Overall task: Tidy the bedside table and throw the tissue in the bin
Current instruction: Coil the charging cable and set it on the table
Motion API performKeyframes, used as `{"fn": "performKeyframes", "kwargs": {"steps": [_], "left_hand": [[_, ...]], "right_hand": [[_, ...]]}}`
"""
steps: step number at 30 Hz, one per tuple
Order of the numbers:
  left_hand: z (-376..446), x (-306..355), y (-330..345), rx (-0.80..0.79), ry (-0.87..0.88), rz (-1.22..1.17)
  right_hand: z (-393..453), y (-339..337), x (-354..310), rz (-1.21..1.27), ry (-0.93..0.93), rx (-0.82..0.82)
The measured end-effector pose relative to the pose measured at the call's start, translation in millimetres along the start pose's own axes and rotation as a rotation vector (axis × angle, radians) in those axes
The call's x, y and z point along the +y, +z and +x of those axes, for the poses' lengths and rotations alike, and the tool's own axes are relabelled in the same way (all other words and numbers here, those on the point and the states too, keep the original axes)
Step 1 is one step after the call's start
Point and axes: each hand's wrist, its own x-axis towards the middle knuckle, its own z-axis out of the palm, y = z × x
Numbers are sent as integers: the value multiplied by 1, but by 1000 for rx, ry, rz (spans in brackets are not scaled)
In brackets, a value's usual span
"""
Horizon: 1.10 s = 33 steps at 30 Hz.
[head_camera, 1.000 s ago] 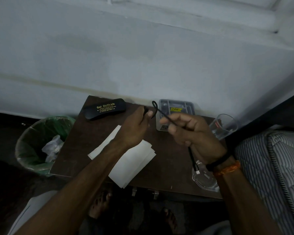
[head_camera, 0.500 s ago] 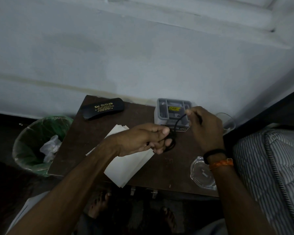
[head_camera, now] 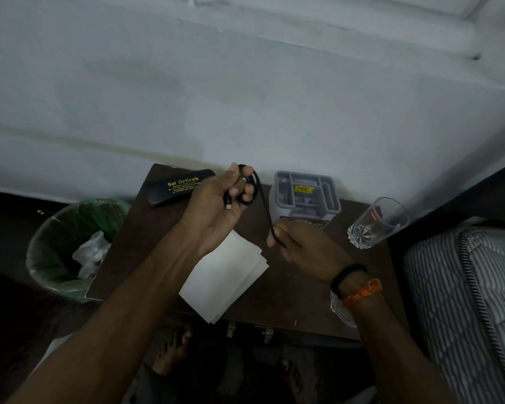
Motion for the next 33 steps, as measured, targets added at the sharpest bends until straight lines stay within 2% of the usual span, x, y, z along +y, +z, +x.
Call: {"fn": "performKeyframes", "kwargs": {"steps": [5, 9, 11, 15, 17, 22, 28, 31, 33], "left_hand": [[6, -3, -6, 58, 5, -163], [7, -6, -4, 75, 34, -68], [7, -9, -3, 109, 83, 131], [2, -19, -1, 129, 242, 816], [-2, -24, -1, 80, 245, 941], [-4, -21, -1, -62, 95, 981], [-5, -26, 2, -162, 102, 1120], [-8, -23, 3, -227, 39, 1040], [-9, -22, 4, -239, -7, 957]], "right_hand": [[6, 23, -17, -268, -34, 24], [5, 36, -25, -410, -10, 37], [4, 37, -29, -408, -51, 43], [2, 35, -38, -299, -193, 223], [1, 31, -38, -244, -237, 300], [1, 14, -27, -273, -264, 360], [0, -5, -15, -149, -297, 379], [-1, -17, -11, -54, -298, 531], [-2, -19, -11, -25, -277, 572]]}}
